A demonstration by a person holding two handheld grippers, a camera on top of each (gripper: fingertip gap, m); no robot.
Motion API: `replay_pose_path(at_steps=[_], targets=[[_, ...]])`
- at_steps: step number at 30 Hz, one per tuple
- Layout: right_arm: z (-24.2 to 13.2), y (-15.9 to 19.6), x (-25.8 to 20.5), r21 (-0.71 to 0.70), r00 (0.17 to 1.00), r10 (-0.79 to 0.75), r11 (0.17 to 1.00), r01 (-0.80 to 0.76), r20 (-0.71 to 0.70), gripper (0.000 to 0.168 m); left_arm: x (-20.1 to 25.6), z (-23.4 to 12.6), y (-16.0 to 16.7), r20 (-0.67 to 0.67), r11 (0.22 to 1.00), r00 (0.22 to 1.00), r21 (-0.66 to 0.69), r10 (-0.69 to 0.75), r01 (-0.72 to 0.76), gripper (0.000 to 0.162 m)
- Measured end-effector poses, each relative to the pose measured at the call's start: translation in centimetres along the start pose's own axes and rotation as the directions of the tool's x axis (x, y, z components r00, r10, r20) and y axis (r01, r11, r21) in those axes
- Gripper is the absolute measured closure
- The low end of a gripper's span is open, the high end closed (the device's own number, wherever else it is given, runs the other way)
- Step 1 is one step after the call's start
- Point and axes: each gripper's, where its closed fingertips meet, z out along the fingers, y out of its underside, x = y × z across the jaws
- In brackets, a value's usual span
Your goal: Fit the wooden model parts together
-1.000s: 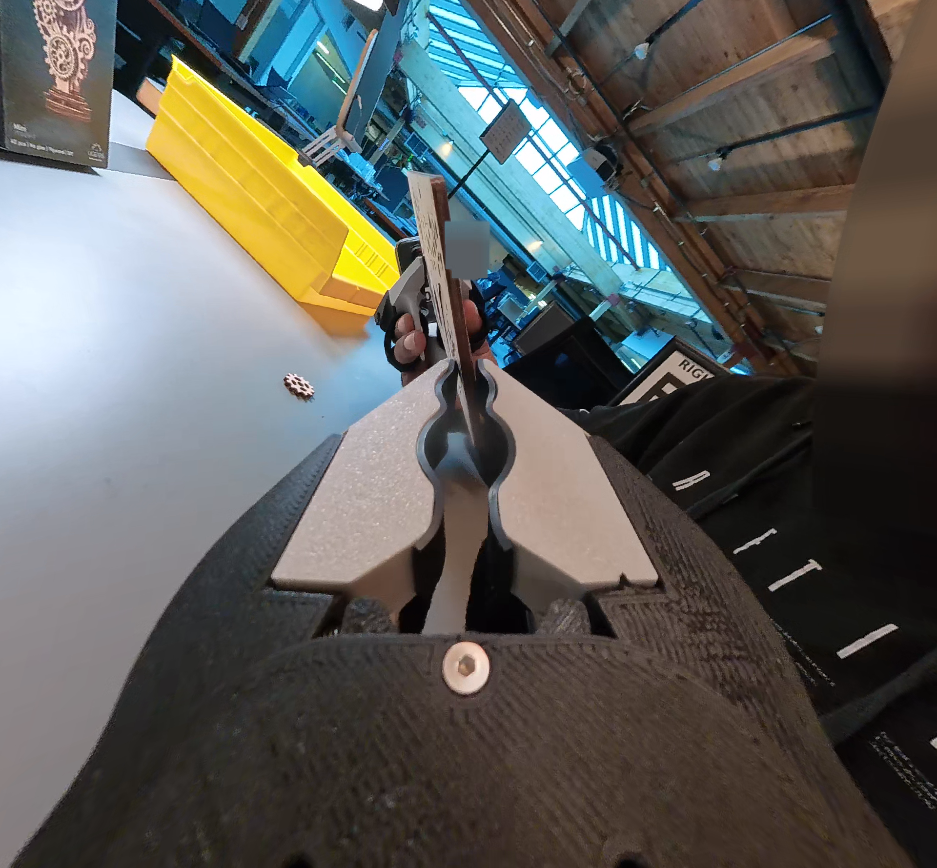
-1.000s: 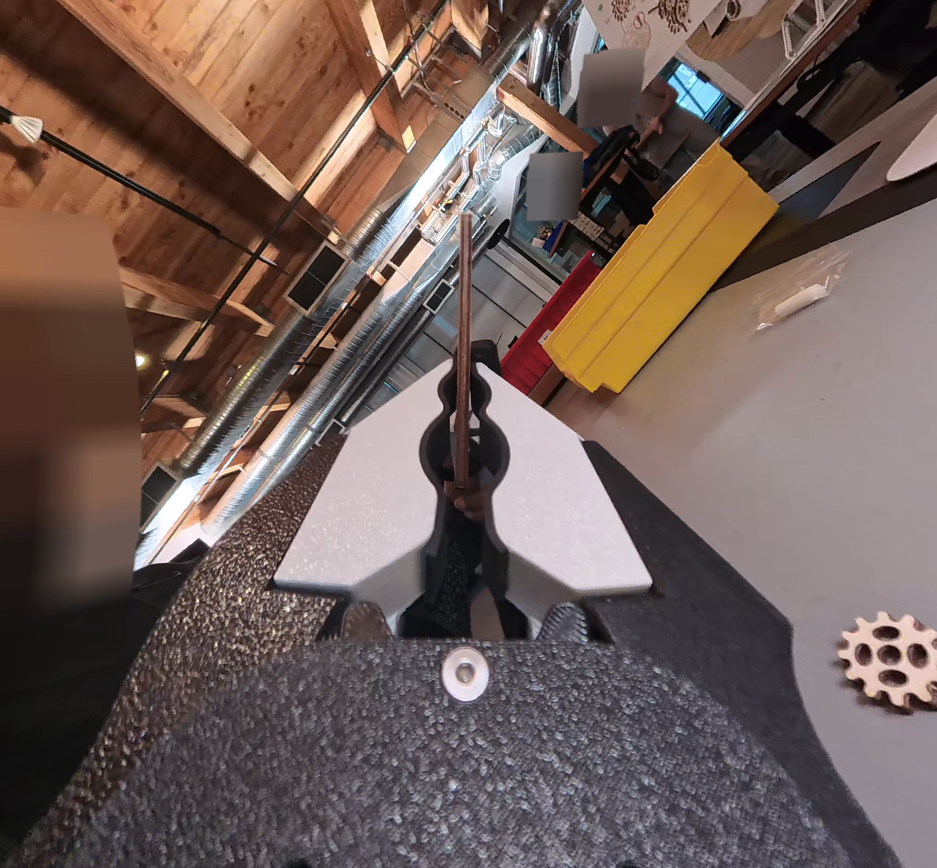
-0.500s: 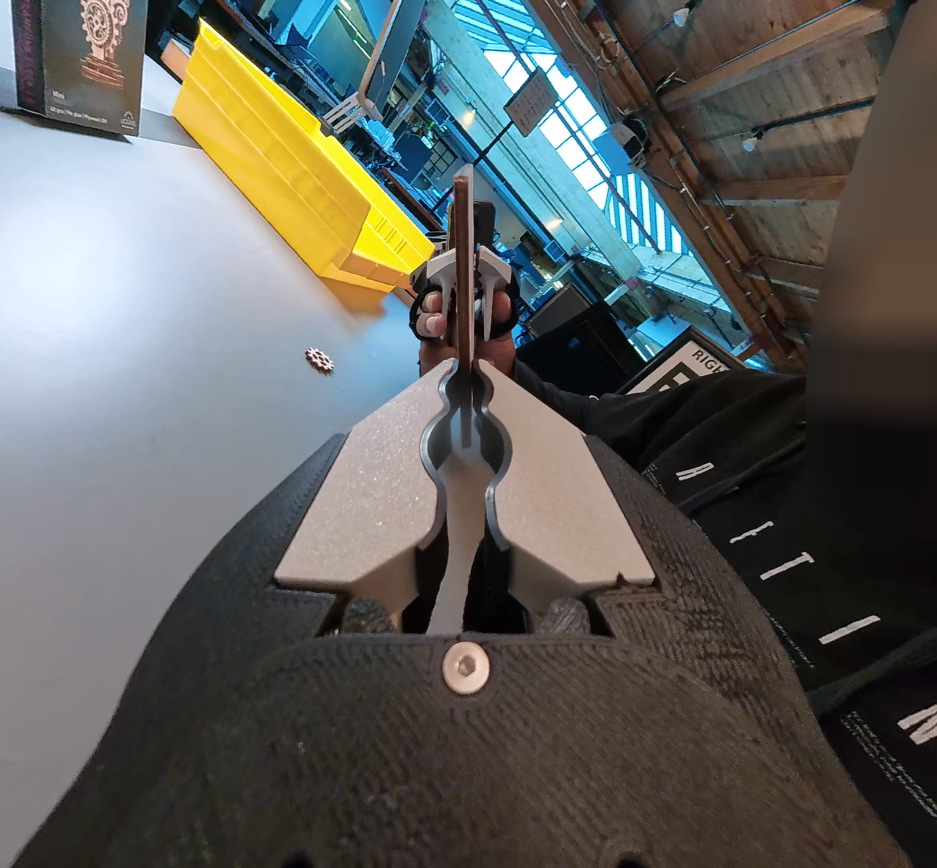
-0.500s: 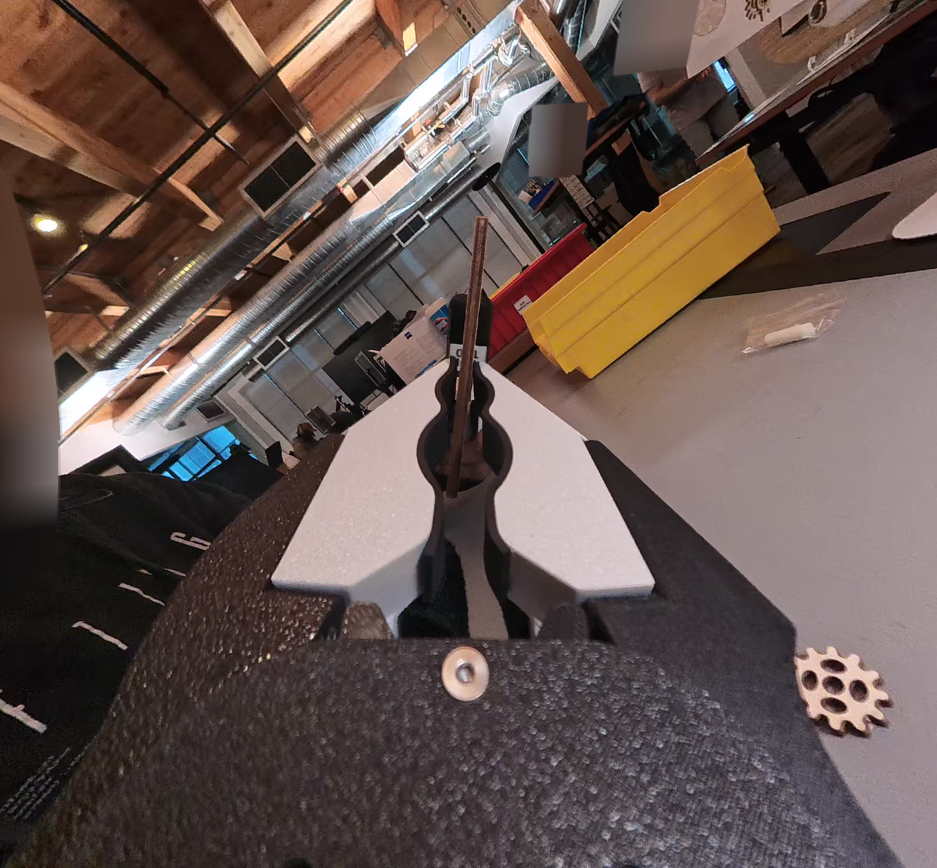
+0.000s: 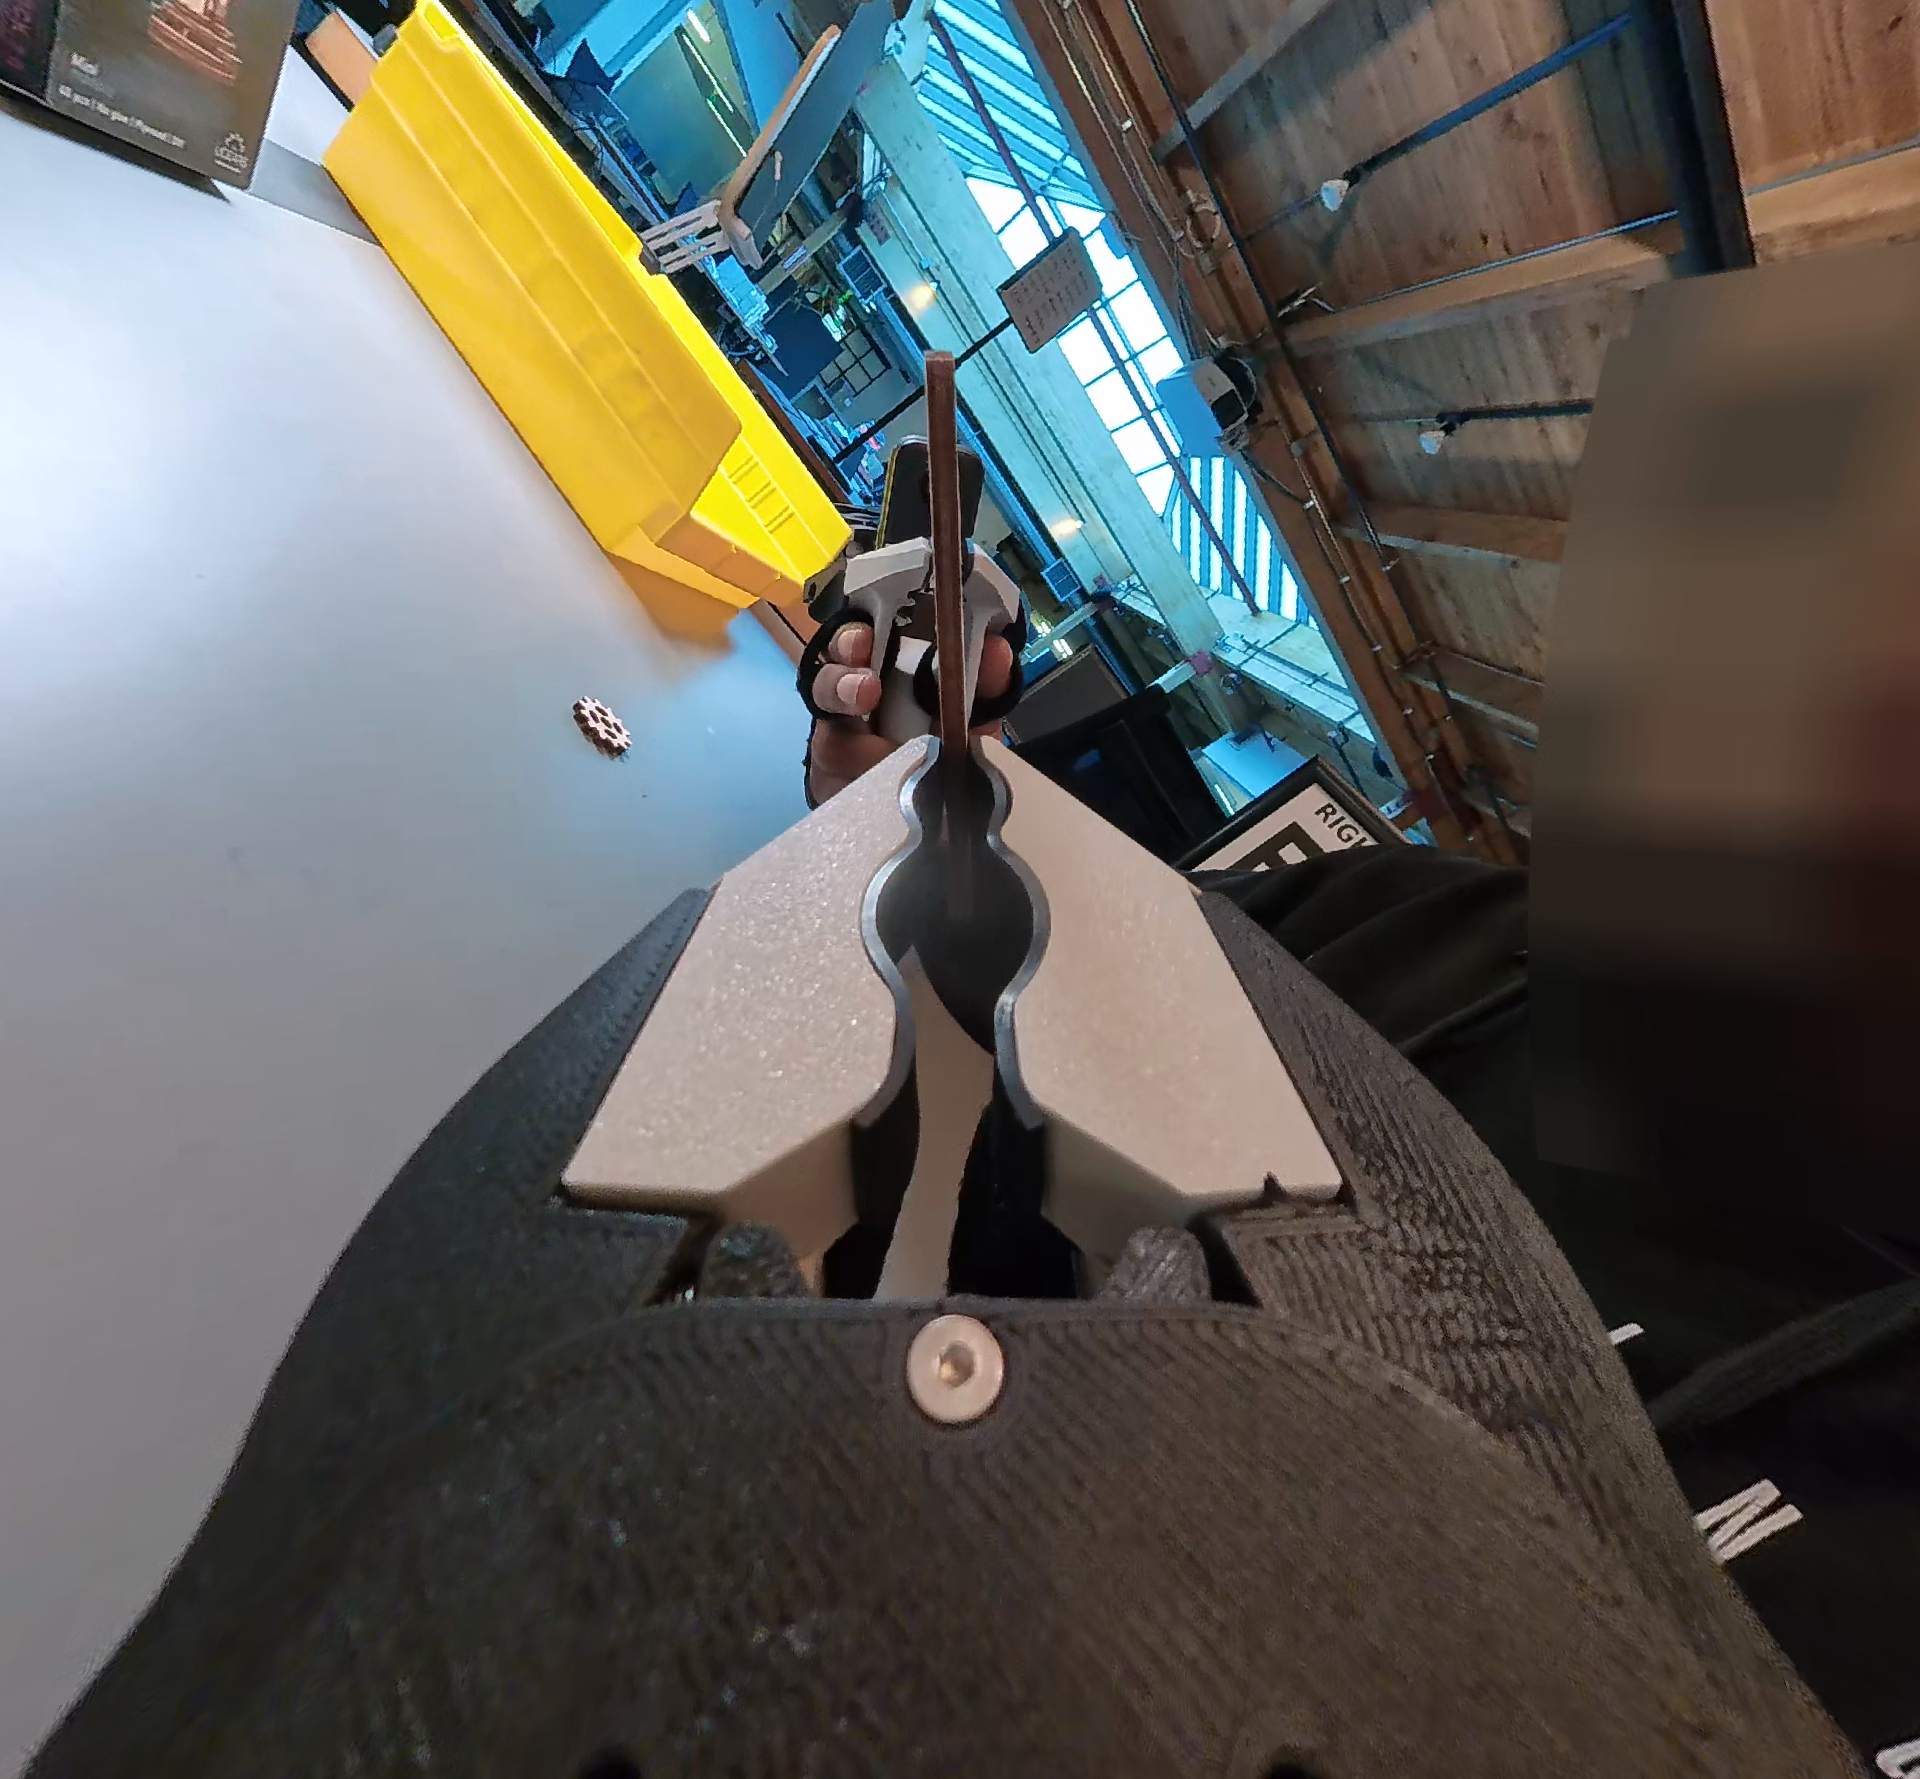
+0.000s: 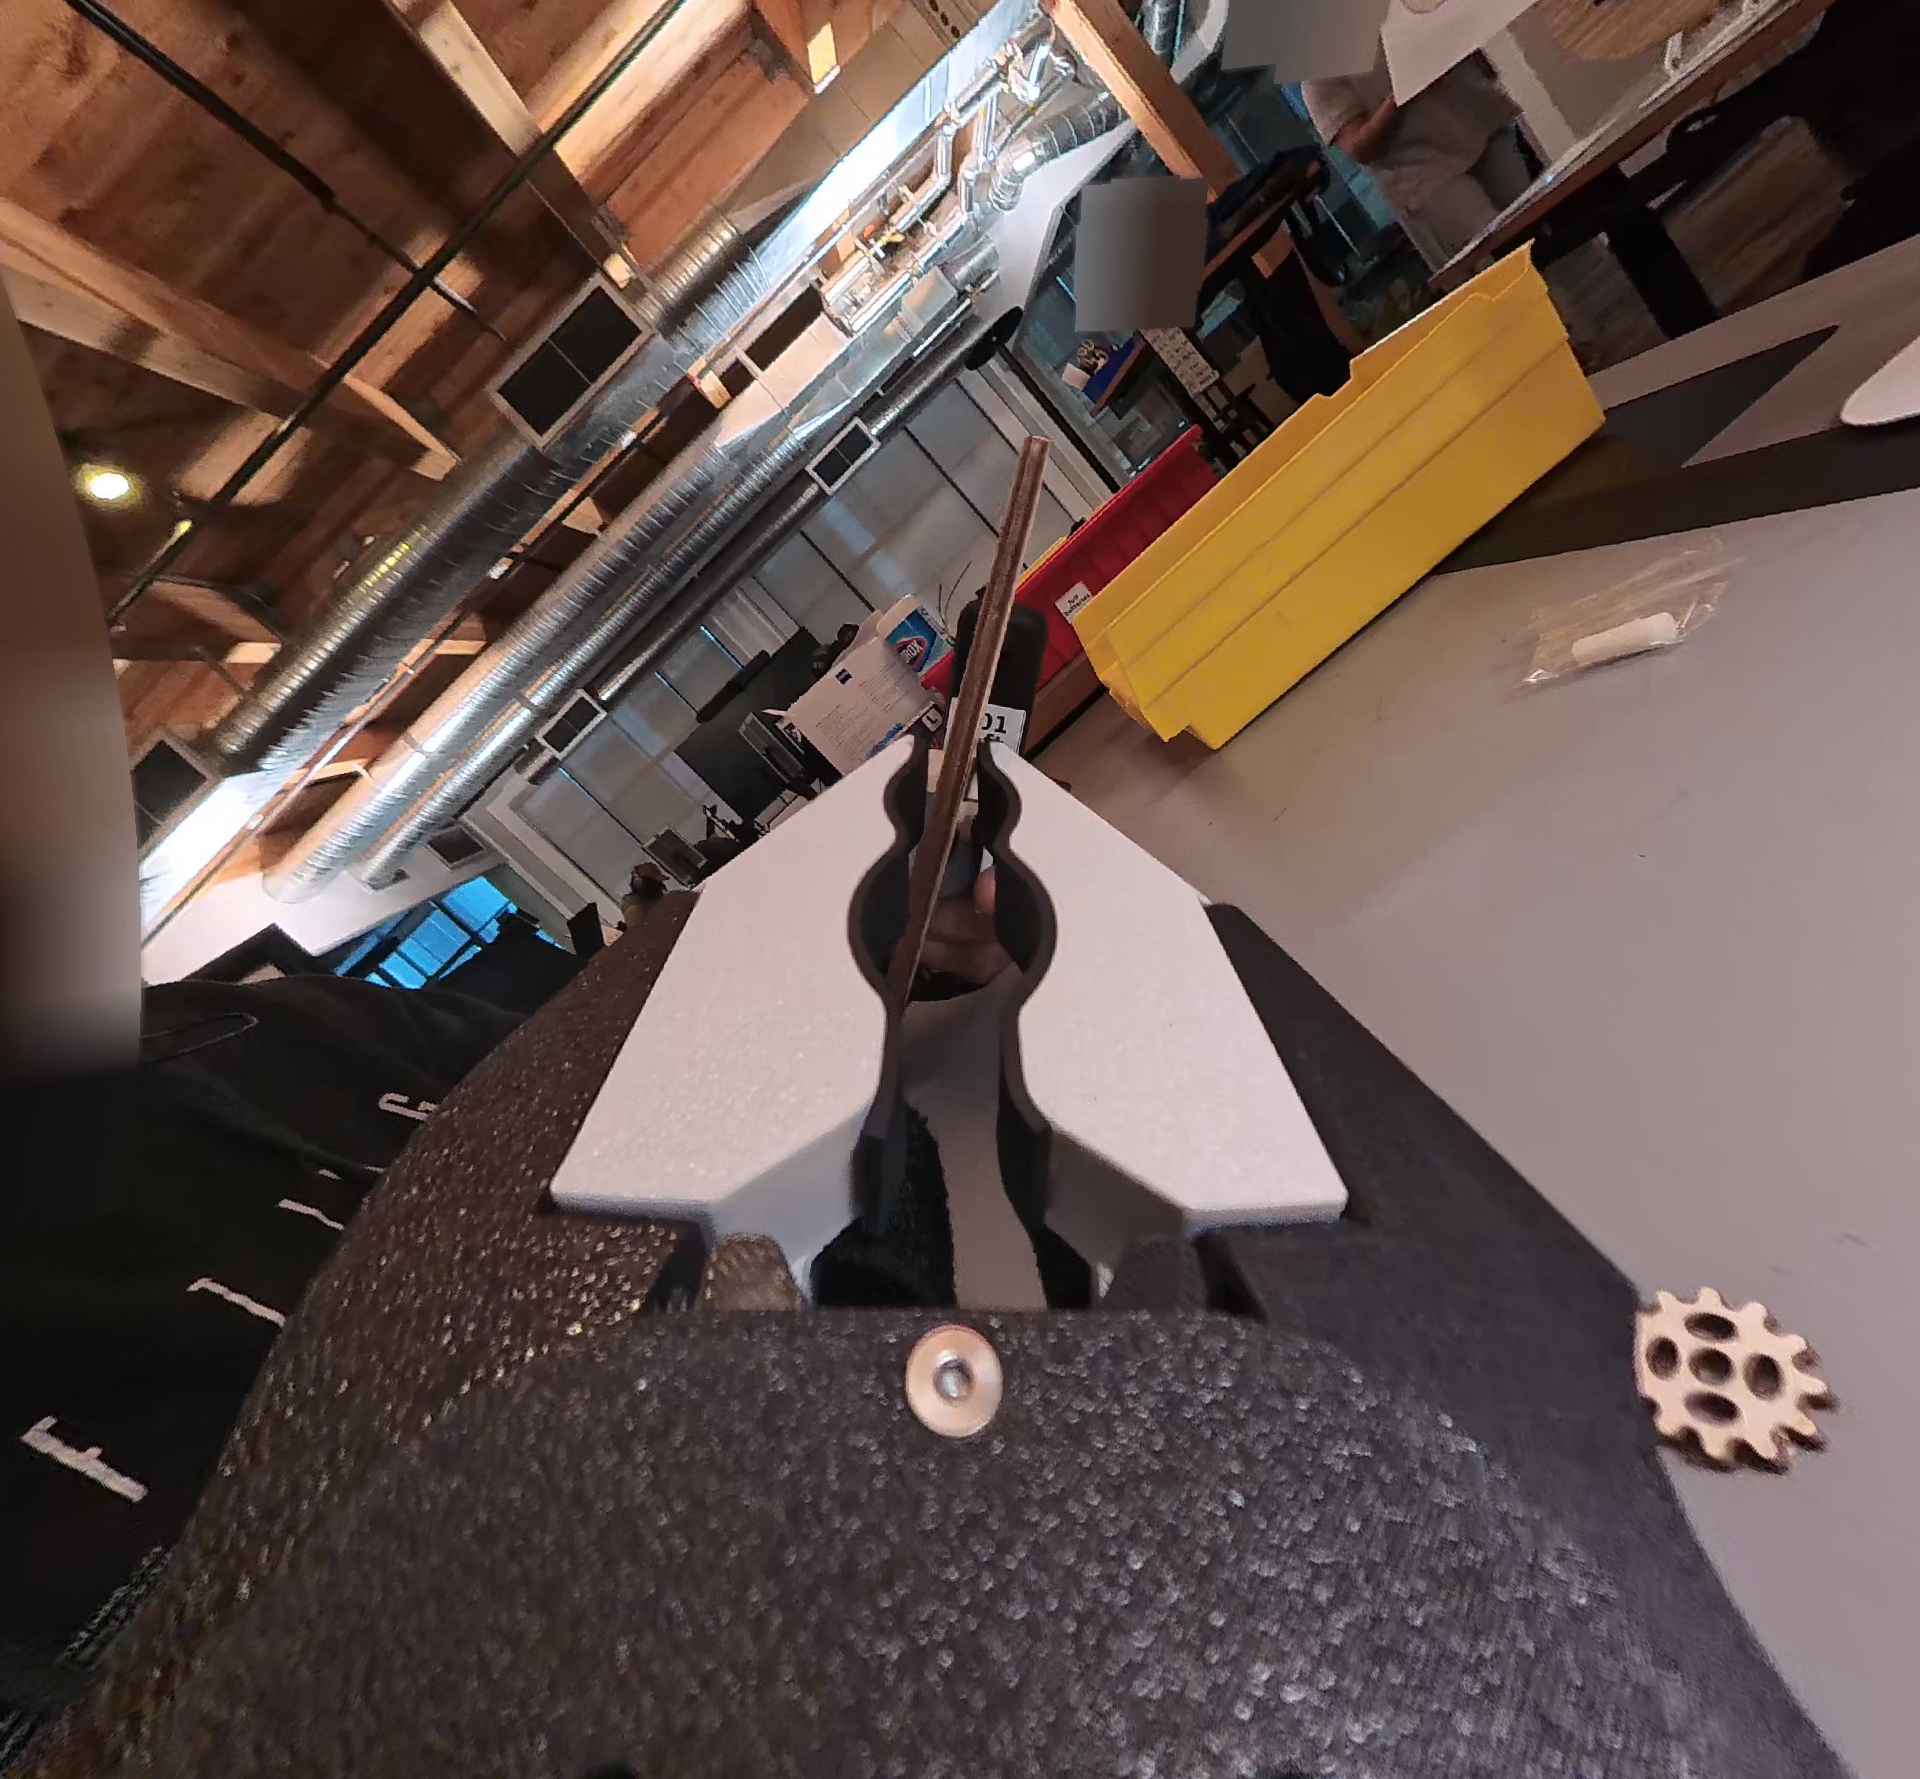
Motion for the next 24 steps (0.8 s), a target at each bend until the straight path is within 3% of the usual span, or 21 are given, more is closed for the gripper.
replay_pose_path(at_steps=[13,24], targets=[[-0.1,0.3,0.6,-0.008,0.998,0.063,0.998,-0.063,0.0,0.164,-0.3,-0.1,0.0,0.041,1.0,0.999,-0.012,0.007,-0.006,0.16],[-0.3,1.1,0.0,-0.171,0.998,-0.059,0.983,0.059,0.007,0.143,0.8,-0.7,1.1,0.032,0.987,0.996,-0.138,0.082,-0.077,0.16]])
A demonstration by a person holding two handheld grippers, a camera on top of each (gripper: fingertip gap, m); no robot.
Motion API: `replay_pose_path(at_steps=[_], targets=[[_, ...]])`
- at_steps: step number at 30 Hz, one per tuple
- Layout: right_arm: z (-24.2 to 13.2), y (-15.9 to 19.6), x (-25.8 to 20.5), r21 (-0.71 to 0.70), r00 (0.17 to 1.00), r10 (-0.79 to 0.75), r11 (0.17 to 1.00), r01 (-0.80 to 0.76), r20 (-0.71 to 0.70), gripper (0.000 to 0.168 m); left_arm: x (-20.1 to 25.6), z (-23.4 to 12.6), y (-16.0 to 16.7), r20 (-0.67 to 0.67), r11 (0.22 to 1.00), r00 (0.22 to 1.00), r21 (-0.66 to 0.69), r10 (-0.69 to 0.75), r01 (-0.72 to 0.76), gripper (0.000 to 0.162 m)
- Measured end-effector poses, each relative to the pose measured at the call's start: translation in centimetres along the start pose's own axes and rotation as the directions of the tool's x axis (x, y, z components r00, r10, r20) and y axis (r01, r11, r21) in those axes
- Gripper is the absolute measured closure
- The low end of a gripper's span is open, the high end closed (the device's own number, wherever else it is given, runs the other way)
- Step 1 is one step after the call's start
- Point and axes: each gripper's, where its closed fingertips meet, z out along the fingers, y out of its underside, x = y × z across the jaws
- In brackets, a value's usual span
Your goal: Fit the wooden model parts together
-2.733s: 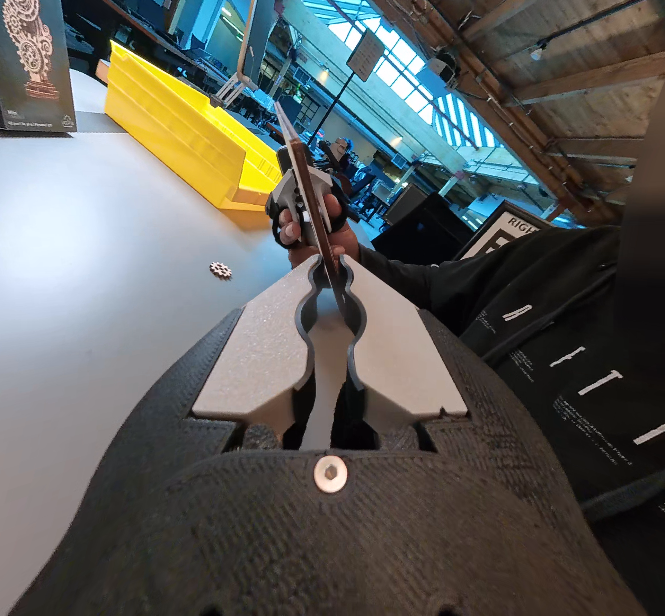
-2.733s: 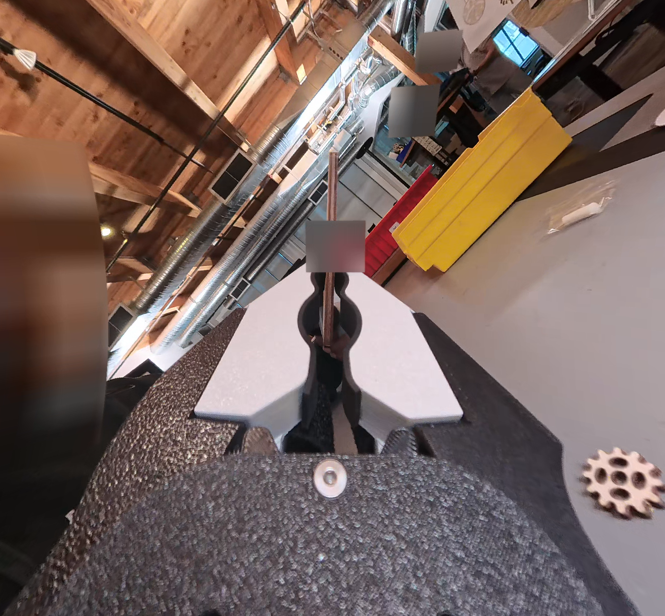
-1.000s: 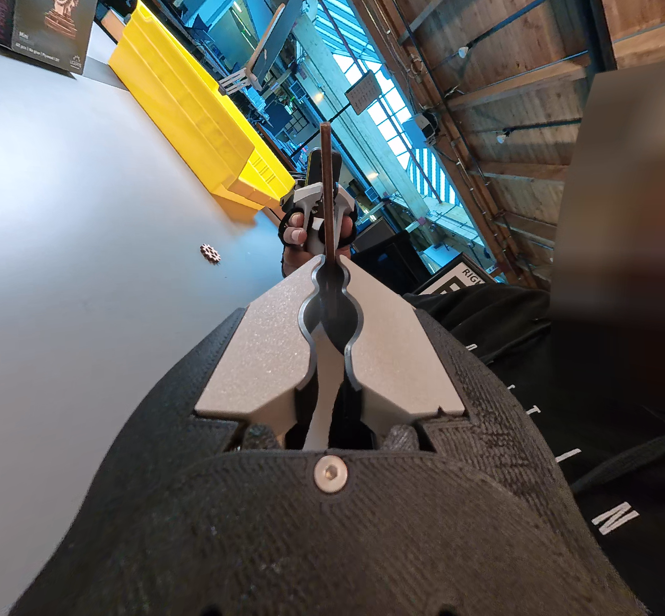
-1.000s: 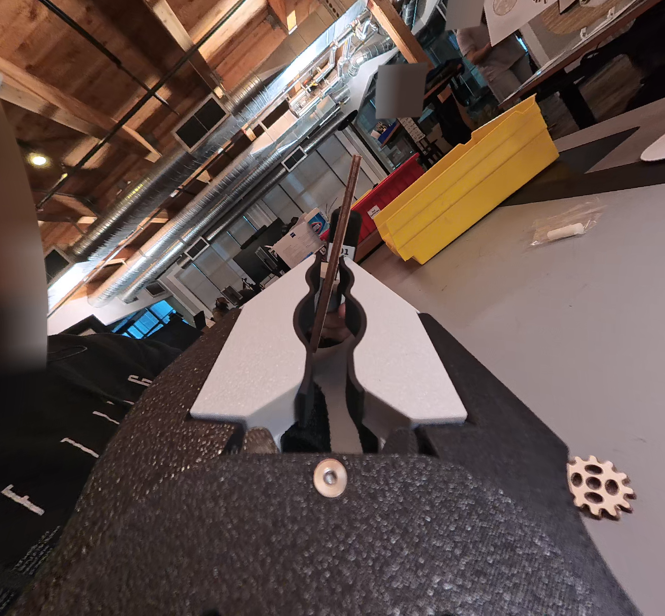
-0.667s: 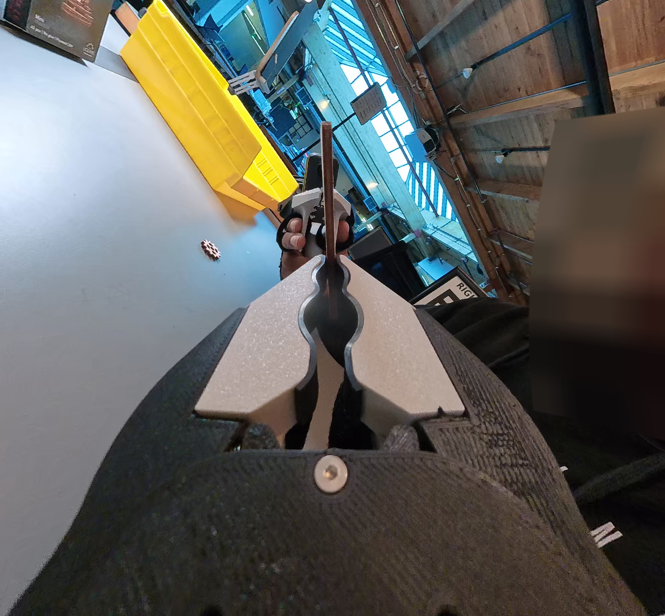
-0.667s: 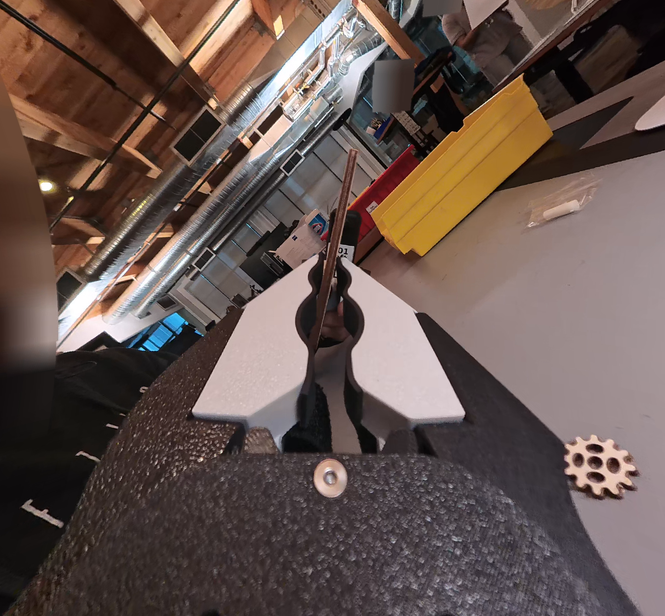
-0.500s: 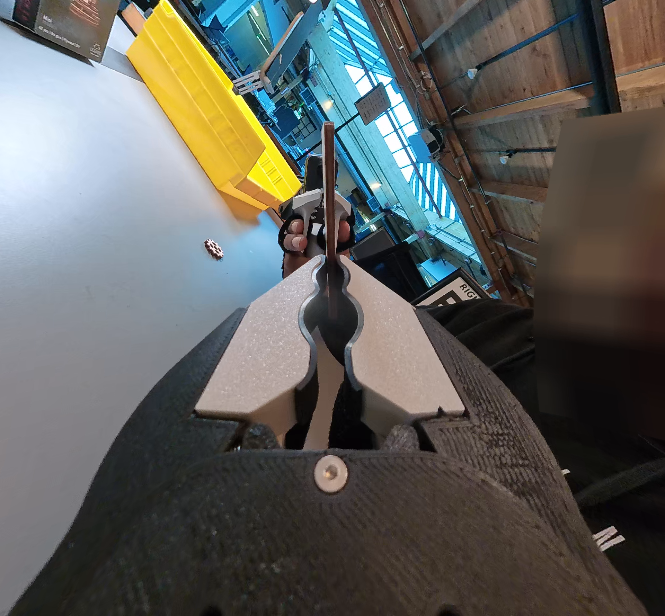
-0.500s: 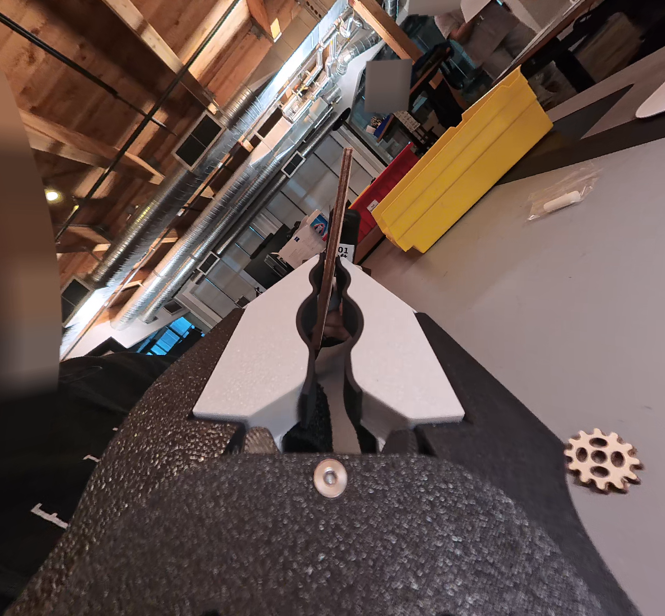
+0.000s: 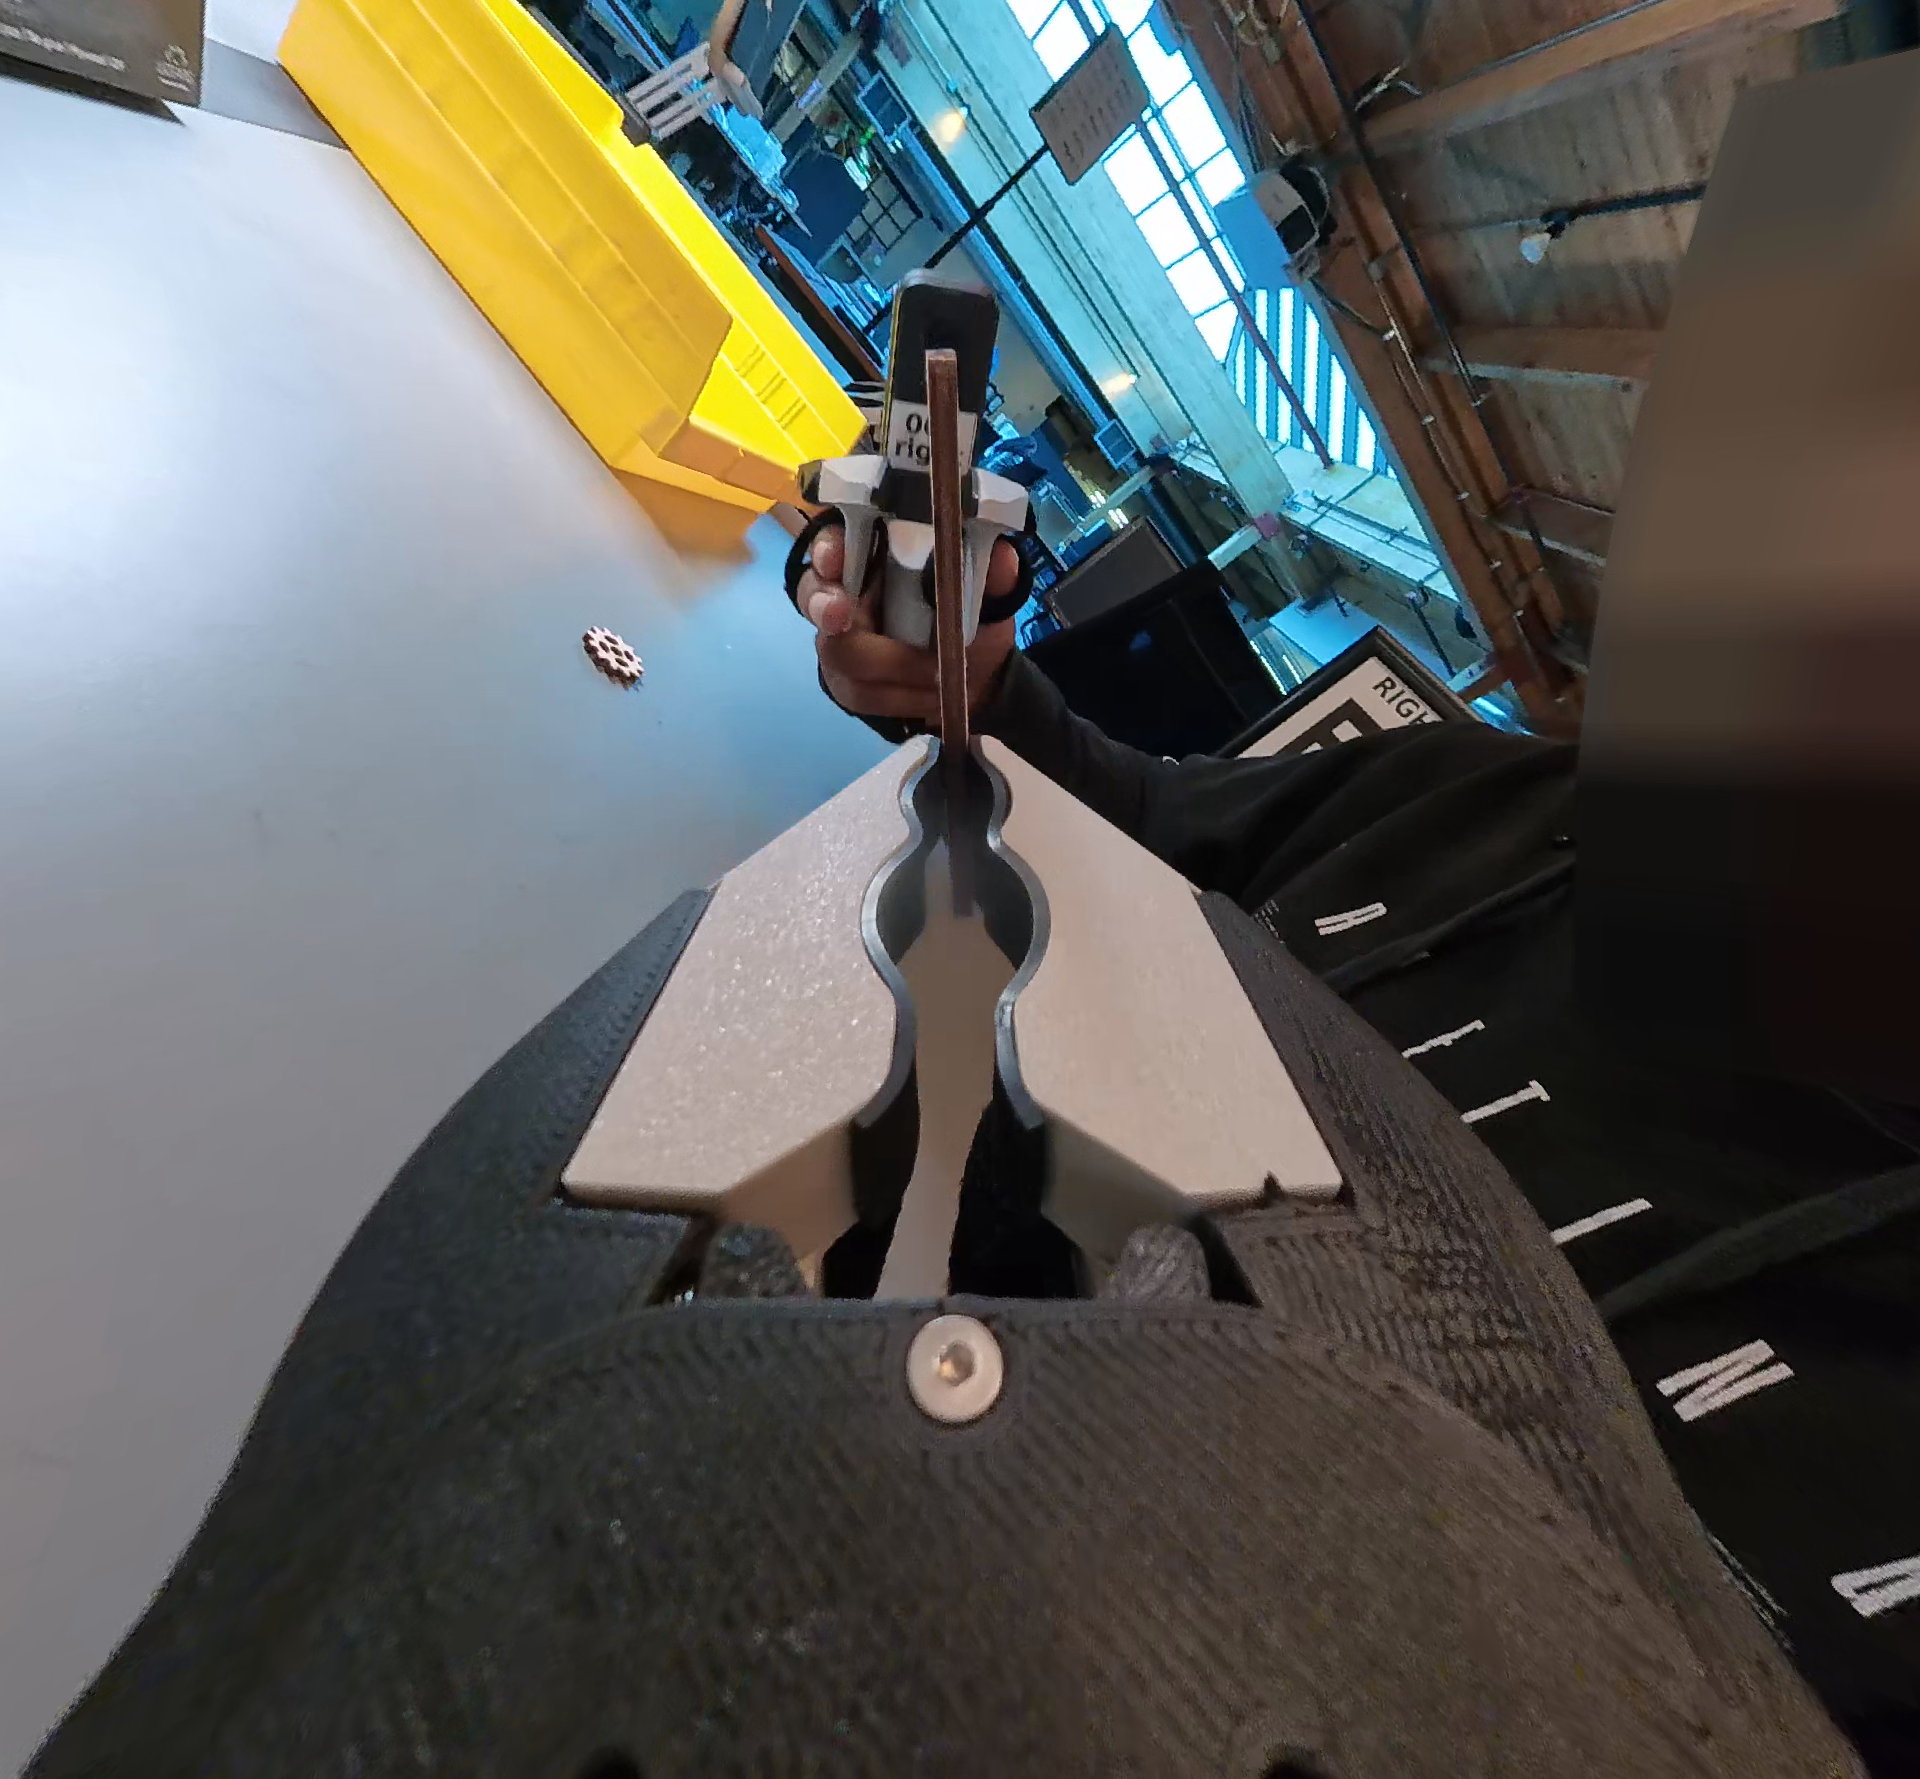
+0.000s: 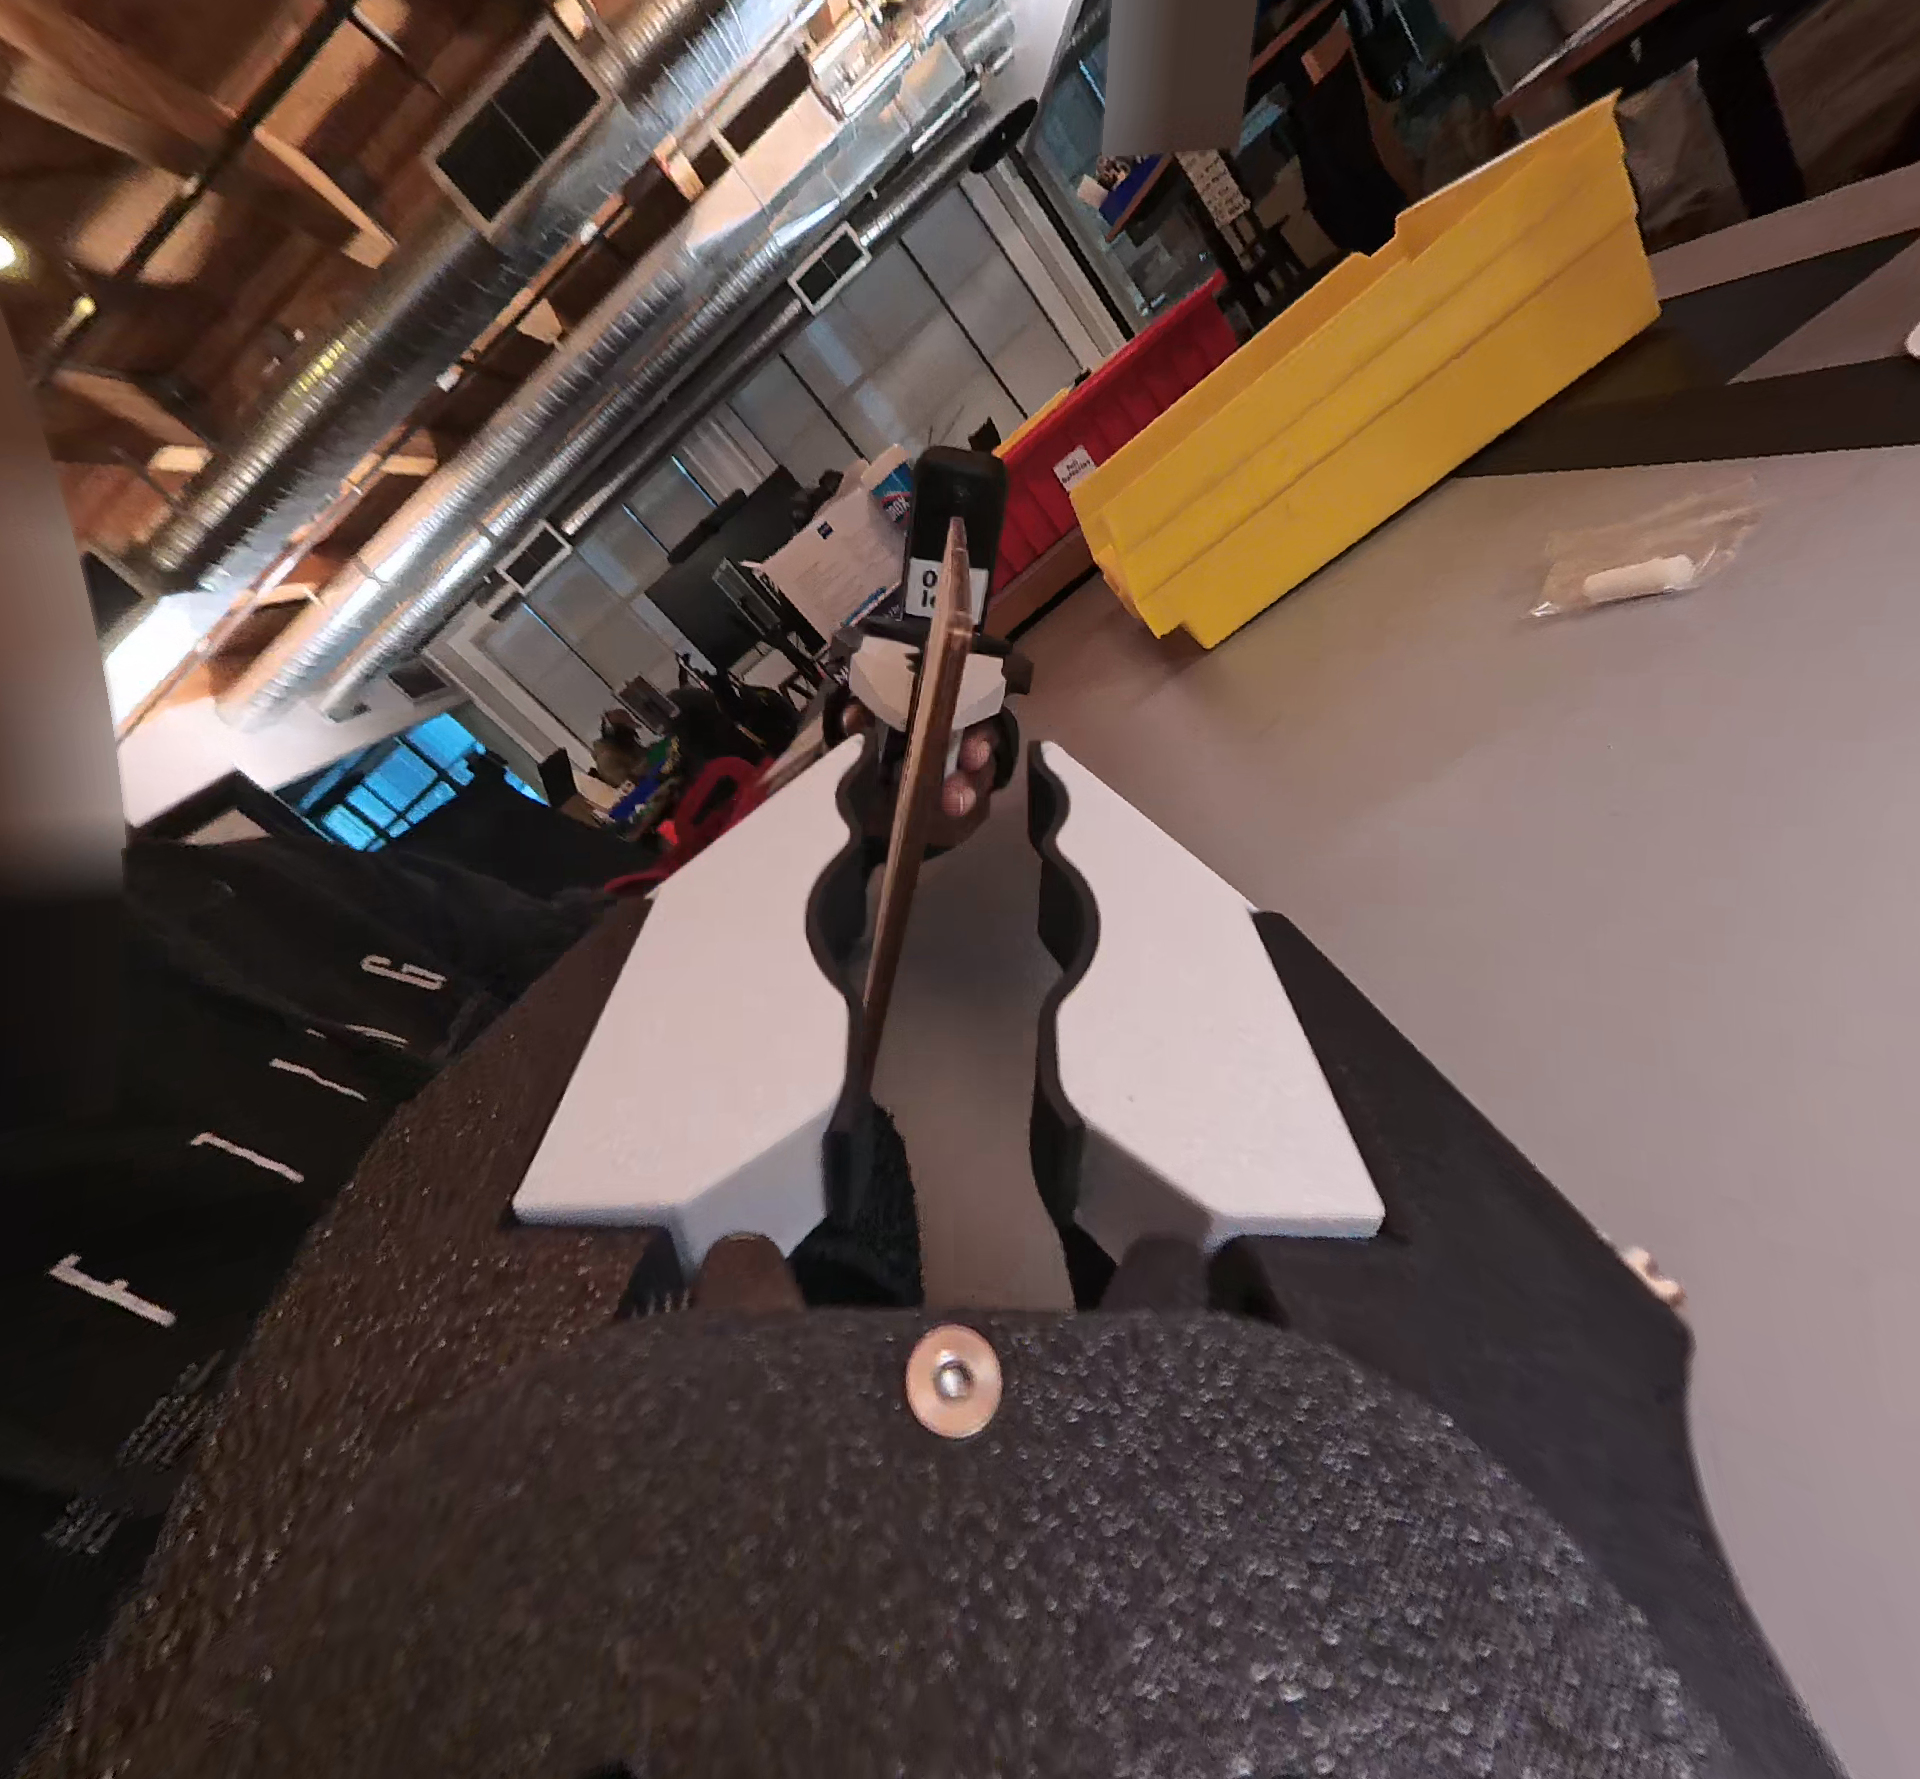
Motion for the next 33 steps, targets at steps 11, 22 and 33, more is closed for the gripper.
replay_pose_path(at_steps=[11,22,33], targets=[[0.4,2.1,-0.5,-0.12,0.99,0.129,0.985,-0.121,0.061,0.166,-0.4,0.0,0.8,-0.02,0.998,0.998,-0.034,-0.055,0.055,0.16],[0.8,0.2,0.0,0.102,0.954,0.281,0.951,-0.292,0.107,0.167,1.6,-0.4,-2.1,-0.049,0.989,0.997,0.137,0.066,-0.059,0.122],[2.4,-0.8,-0.4,0.322,0.928,0.32,0.873,-0.367,0.189,0.167,1.6,3.8,-1.8,0.078,0.957,0.976,0.196,0.203,-0.215,0.155]])
